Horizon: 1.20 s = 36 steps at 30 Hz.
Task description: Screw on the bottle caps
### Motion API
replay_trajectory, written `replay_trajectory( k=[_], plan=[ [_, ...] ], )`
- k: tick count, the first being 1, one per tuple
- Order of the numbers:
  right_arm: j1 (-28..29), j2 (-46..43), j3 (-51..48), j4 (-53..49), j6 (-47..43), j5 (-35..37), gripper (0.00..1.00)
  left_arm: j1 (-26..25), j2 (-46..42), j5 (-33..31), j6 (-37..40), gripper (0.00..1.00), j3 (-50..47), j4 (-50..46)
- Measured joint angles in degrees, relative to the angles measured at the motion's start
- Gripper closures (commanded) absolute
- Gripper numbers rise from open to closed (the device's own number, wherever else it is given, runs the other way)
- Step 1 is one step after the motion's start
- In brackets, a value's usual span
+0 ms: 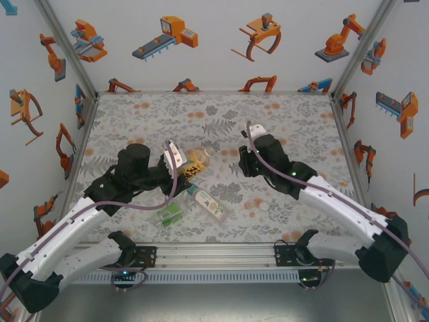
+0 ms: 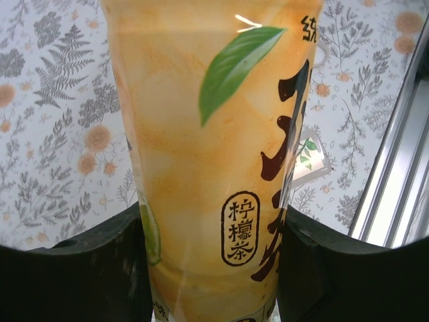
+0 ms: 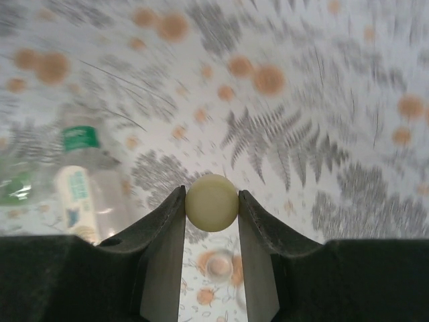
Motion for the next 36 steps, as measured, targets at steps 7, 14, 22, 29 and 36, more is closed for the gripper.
replay_trajectory(
  k=[7, 14, 22, 29, 36],
  plan=[
    [-1.0, 9.7, -3.2, 0.0, 8.7, 3.3, 1.0, 0.0, 0.0, -0.2, -6.4, 1.0, 0.3, 0.1],
    [-1.2, 14.8, -3.2, 1.7, 12.9, 3.5, 1.0, 0.0, 0.1, -0.3, -10.5, 1.0, 1.0, 0.1],
    [-1.9, 20.9, -2.3, 1.2, 14.6, 3.4, 1.0, 0.0, 2.6, -0.3, -13.2, 1.0, 1.7, -1.0],
    [-3.1, 23.5, 3.2, -3.3, 15.6, 3.2, 1.0, 0.0, 7.3, -0.9, -17.9, 1.0, 6.1, -3.1],
    [-4.5, 26.8, 5.3, -2.9, 15.2, 1.1, 1.0, 0.0, 2.6, -3.6, -20.1, 1.0, 3.1, -2.7]
  ],
)
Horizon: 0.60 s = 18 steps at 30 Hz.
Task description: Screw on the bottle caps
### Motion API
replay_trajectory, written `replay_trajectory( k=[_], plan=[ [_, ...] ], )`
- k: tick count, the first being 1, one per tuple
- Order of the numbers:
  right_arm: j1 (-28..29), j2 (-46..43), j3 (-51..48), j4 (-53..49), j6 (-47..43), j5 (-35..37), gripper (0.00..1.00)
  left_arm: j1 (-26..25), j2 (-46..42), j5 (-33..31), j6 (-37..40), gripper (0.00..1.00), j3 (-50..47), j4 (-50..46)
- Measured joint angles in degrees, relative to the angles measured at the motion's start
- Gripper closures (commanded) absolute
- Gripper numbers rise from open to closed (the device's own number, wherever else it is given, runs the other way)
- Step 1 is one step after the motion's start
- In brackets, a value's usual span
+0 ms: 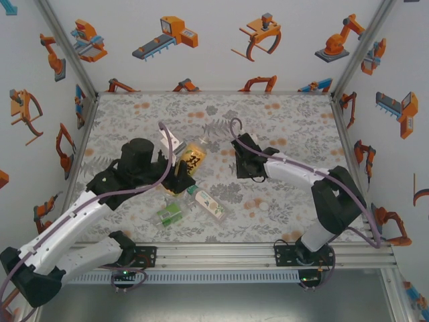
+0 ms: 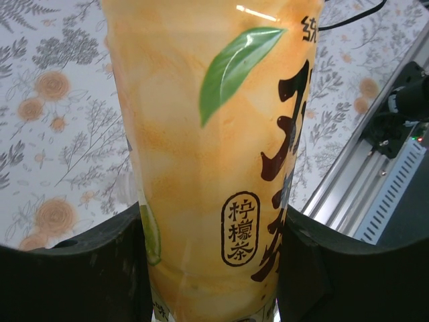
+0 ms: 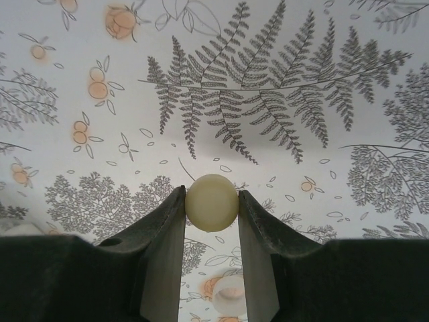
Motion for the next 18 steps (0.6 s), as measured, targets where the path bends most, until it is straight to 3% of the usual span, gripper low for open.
replay_trajectory(
  k=[9, 18],
  plan=[
    [0.0, 0.8, -2.6, 2.4, -4.4, -2.6, 0.92, 0.1, -7.0, -5.4, 3.4, 1.0, -3.4, 0.7],
    [-0.1, 2.6, -2.0, 1.2, -5.9, -5.3, 0.8, 0.3, -2.3, -7.4, 3.2, 1.0, -4.5, 3.8]
  ],
)
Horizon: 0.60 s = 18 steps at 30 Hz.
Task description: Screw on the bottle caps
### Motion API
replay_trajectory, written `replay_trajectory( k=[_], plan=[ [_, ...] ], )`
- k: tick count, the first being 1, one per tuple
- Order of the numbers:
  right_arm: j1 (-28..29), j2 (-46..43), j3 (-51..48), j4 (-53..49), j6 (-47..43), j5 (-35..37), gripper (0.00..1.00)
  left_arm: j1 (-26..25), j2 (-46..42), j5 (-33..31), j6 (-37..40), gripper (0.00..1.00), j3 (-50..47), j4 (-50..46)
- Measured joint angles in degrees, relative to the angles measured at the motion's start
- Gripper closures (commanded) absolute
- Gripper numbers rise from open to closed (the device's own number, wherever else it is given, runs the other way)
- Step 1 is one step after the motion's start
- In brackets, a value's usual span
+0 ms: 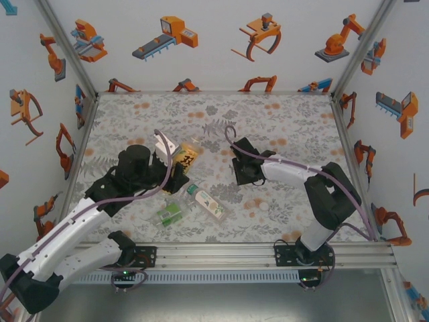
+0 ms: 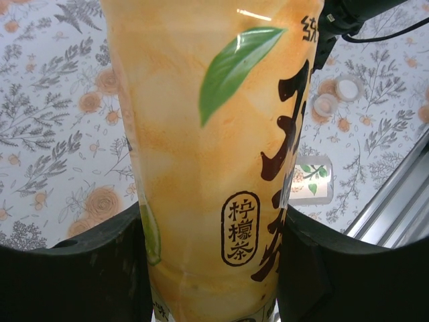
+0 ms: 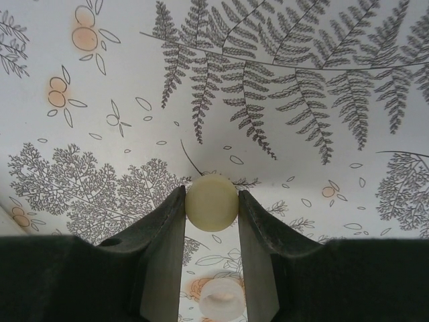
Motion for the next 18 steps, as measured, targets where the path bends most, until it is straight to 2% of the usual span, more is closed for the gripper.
replay_trajectory(
  k=[6, 10, 13, 18],
  plan=[
    [-0.1, 1.5, 0.2, -0.5, 0.4, -2.2, 0.61, 0.0, 3.0, -0.1, 0.3, 1.0, 0.8, 1.0],
    [-0.1, 1.5, 0.2, -0.5, 0.9, -3.0, 0.55, 0.0, 5.5, -1.4, 1.6, 1.0, 4.3, 0.5],
    [-0.1, 1.5, 0.4, -0.7, 1.2, -3.1, 0.46, 0.0, 6.6, -1.4, 2.3, 1.0, 5.8, 0.5],
    [-0.2, 2.0, 1.7, -4.0, 1.6, -3.1, 0.5, 0.0, 7.8, -0.2, 2.8, 1.0, 5.9, 0.2]
  ],
)
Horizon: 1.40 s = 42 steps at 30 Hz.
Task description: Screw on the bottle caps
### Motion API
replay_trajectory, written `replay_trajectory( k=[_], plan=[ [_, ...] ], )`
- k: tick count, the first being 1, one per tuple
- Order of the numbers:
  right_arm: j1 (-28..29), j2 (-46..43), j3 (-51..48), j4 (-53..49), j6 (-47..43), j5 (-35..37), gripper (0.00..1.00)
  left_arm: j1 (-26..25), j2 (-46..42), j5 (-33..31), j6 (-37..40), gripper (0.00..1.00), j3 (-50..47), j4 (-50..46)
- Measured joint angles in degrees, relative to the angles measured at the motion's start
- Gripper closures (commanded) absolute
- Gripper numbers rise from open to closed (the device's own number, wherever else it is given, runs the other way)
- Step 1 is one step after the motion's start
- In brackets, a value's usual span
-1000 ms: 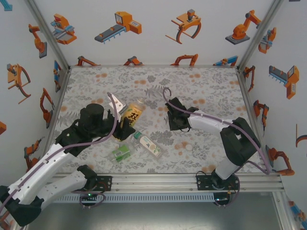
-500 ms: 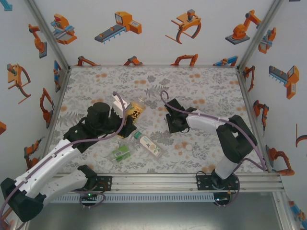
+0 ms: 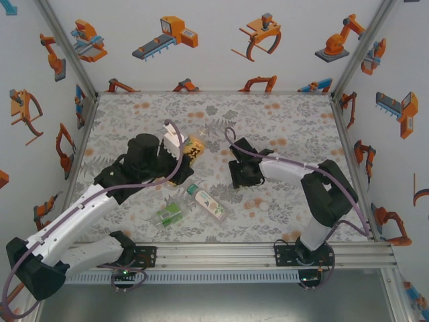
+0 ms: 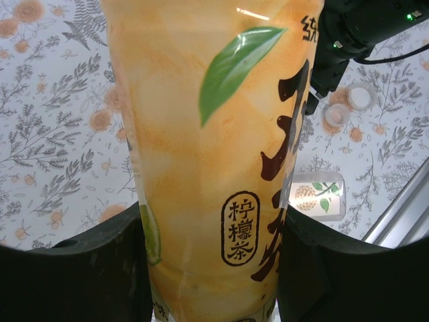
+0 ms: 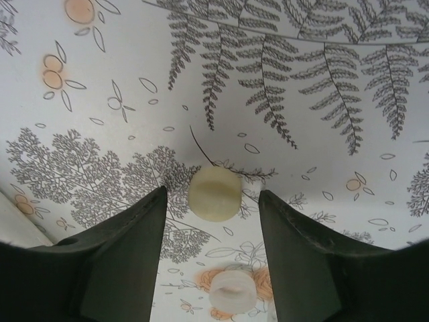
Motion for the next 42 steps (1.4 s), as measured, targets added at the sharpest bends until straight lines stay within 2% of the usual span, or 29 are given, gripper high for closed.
replay_trajectory(
  k=[15, 22, 35, 38, 42],
  plan=[
    [0.0, 8.9, 11.6, -12.1, 2.8, 0.2, 0.53, 0.0, -1.3, -0.2, 0.0, 1.0, -0.4, -0.6],
    [0.0, 9.6, 12.5, -13.0, 4.2, 0.2, 0.57, 0.0, -1.3, -0.2, 0.4, 0.96, -0.4, -0.6],
    [0.0, 9.6, 12.5, -12.9, 4.7, 0.5, 0.63, 0.0, -1.3, -0.1, 1.0, 0.96, -1.0, -0.5],
    [0.0, 9.5, 12.5, -12.9, 4.7, 0.7, 0.64, 0.0, -1.3, -0.1, 1.0, 0.96, -1.2, -0.5],
    [0.0, 9.5, 12.5, -12.9, 4.7, 1.3, 0.58, 0.0, -1.3, -0.1, 1.0, 0.96, -1.2, -0.5]
  ],
)
